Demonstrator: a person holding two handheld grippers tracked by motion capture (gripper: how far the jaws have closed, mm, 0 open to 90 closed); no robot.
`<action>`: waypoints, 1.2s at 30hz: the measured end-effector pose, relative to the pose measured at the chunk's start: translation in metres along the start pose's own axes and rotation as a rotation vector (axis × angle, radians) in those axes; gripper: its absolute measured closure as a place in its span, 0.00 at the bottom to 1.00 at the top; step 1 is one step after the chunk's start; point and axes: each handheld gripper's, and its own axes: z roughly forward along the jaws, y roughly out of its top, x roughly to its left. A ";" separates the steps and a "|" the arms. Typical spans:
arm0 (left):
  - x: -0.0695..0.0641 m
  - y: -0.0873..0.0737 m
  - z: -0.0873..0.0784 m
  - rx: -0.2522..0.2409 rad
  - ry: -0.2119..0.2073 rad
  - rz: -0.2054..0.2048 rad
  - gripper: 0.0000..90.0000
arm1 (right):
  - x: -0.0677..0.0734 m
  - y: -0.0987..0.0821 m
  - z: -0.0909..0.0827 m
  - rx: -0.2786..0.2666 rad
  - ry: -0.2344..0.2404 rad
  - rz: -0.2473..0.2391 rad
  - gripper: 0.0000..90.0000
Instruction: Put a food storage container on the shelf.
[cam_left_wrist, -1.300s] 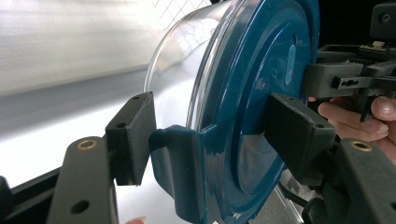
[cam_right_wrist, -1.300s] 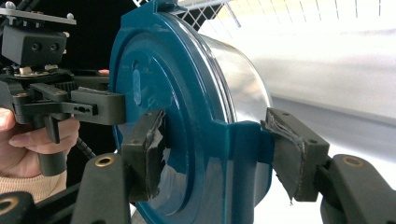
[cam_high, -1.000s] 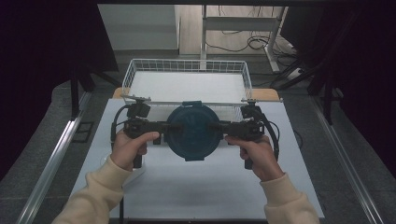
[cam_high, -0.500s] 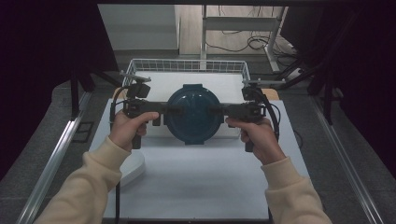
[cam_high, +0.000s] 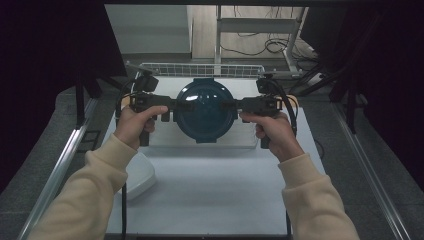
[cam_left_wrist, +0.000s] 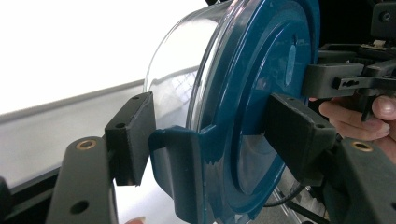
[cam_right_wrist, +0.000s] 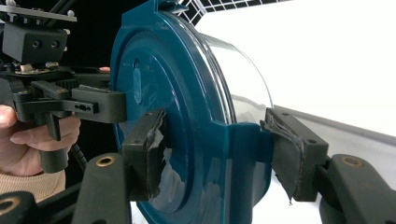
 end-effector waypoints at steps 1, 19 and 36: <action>0.000 0.002 0.000 0.000 0.000 -0.001 0.38 | 0.000 0.002 0.000 0.003 0.000 0.002 0.45; 0.010 0.030 0.002 0.001 -0.006 -0.015 0.38 | -0.006 0.029 0.007 0.010 0.005 0.007 0.45; 0.022 0.058 0.008 0.019 -0.011 -0.026 0.37 | -0.015 0.054 0.014 0.008 -0.008 0.029 0.45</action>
